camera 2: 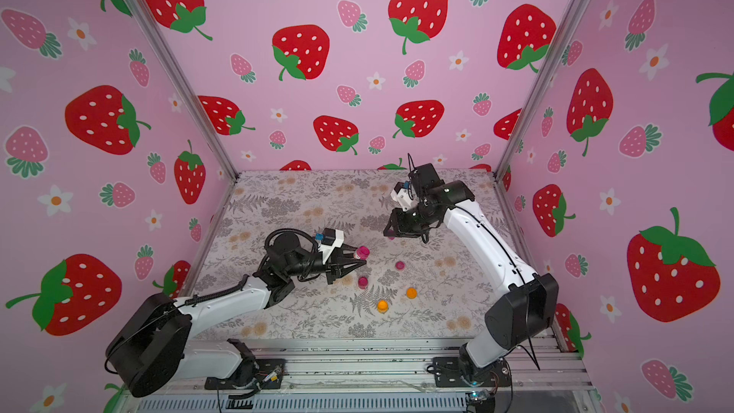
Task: Close the paint jar lid
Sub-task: Pick up the lid from the center of the board.
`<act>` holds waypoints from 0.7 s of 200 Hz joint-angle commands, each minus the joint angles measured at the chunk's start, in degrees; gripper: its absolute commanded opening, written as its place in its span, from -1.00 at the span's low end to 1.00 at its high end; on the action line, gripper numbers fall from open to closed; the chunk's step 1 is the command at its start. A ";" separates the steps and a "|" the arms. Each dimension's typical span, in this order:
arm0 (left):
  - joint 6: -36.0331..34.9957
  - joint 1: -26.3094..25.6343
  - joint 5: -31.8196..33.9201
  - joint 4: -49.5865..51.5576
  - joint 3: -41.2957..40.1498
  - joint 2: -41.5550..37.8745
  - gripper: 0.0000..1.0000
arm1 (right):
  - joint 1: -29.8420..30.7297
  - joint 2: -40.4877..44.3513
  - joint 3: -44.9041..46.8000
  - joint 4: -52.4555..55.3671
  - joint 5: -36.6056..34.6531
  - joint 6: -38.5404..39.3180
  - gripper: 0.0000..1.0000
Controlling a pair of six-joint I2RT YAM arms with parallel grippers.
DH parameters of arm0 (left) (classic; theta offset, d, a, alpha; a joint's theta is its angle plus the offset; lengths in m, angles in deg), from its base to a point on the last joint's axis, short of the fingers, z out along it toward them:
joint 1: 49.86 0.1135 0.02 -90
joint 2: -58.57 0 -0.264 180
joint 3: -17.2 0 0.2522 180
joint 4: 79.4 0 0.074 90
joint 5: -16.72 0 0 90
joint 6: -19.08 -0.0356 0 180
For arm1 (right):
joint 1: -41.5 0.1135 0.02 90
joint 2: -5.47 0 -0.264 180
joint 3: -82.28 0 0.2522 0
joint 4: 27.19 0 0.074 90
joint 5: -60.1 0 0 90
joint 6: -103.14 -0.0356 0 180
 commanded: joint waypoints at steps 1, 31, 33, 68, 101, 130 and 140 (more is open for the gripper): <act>-2.30 -0.18 -2.22 0.30 0.90 0.14 -1.00 | 0.88 1.48 -1.33 2.69 4.34 1.95 -0.52; -2.51 -0.16 -2.57 0.51 1.00 0.47 -1.00 | 2.78 0.99 -4.55 5.78 4.72 3.69 -0.52; -2.51 -0.18 -2.60 0.50 1.01 0.51 -1.00 | 3.00 0.87 -4.80 6.04 4.71 3.79 -0.52; -2.33 -0.39 -2.93 0.54 1.20 0.58 -1.00 | 5.76 -0.07 -6.76 8.10 4.18 4.83 -0.53; -2.48 -0.47 -3.05 0.85 1.15 0.19 -1.00 | 6.95 0.15 -5.97 8.08 5.93 5.25 -0.53; -2.75 -0.57 -3.00 1.29 1.22 -0.17 -1.00 | 7.31 -0.11 -5.53 8.11 7.67 5.88 -0.53; -2.86 -0.67 -2.96 1.46 1.22 -0.11 -1.00 | 7.32 -0.22 -5.53 8.18 8.25 6.04 -0.54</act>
